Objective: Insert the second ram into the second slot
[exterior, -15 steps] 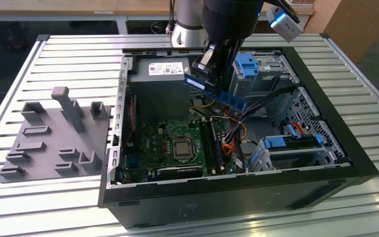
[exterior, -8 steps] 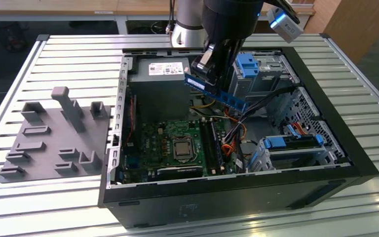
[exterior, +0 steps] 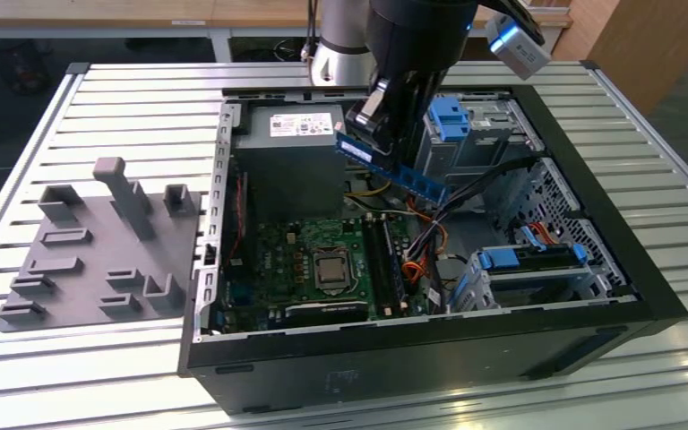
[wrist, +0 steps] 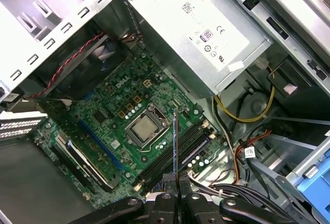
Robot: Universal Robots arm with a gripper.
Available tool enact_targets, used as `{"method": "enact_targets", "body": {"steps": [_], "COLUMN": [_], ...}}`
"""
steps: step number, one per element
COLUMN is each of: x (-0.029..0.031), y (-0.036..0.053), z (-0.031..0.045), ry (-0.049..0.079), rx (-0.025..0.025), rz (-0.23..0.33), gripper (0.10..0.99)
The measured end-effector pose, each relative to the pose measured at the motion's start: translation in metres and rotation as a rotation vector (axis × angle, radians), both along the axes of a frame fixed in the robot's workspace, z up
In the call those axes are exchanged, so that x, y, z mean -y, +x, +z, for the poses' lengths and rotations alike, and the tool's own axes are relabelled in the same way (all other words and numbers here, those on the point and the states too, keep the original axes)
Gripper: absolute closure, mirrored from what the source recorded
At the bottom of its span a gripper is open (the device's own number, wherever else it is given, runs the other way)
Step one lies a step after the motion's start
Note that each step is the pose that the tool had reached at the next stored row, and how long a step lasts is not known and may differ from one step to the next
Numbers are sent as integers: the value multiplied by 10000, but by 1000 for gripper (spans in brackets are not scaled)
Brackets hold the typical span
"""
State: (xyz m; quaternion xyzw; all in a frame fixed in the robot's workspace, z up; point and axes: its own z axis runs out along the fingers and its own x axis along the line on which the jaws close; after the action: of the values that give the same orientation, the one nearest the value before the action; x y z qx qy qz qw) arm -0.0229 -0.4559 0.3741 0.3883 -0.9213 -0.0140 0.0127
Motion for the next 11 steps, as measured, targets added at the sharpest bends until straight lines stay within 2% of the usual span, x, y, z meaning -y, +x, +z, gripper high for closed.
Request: {"method": "enact_targets", "body": {"steps": [11], "x": [0], "y": [1], "z": [0], "ry": [-19], "rx": [1], "rz": [-536], "gripper": [953]}}
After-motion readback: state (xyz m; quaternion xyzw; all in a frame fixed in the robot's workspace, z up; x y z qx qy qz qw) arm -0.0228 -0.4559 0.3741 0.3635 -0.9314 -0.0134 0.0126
